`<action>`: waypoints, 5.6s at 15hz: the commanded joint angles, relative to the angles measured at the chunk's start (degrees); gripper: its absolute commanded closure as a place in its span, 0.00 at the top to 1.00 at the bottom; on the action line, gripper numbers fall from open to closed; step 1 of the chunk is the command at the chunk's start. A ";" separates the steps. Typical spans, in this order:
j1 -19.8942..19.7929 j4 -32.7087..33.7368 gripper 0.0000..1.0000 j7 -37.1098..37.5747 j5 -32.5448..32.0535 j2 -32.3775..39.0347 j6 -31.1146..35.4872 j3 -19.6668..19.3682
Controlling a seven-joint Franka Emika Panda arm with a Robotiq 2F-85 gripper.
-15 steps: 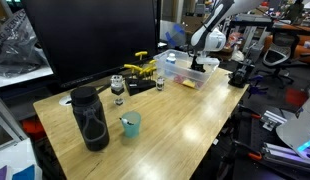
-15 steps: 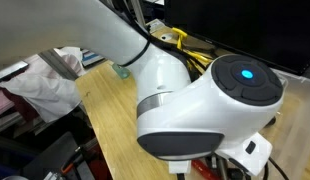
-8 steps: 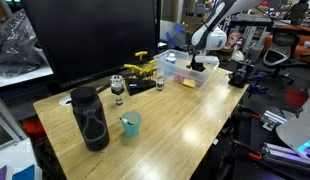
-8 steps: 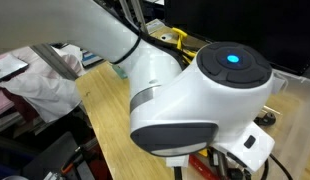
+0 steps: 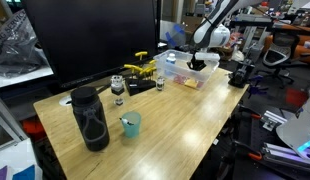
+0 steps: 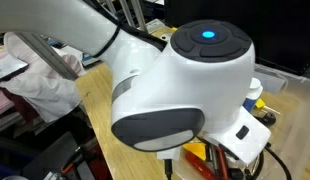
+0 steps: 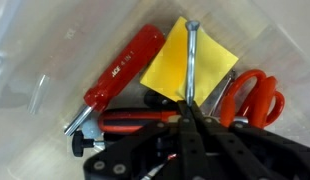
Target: Pick up a bolt from the box and set it on the table
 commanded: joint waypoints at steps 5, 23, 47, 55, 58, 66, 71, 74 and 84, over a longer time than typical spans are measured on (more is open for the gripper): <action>5.90 -4.40 0.01 9.77 -6.60 -3.12 11.23 -6.90; 2.13 -6.93 0.01 14.33 -0.70 -2.36 40.05 2.86; -10.29 -24.57 0.01 39.65 -33.93 -27.69 40.47 27.84; -12.33 -24.18 0.01 47.59 -46.78 -16.87 37.91 29.87; -14.80 -23.33 0.01 49.80 -49.53 -12.33 36.80 31.60; -27.36 -19.44 0.01 50.69 -51.74 -1.99 31.02 41.96; -35.28 -16.28 0.01 48.50 -49.46 2.92 23.61 48.98; -37.40 -14.30 0.01 48.35 -48.26 4.55 18.90 50.57; -30.88 -11.63 0.43 30.42 -22.84 4.70 14.15 46.98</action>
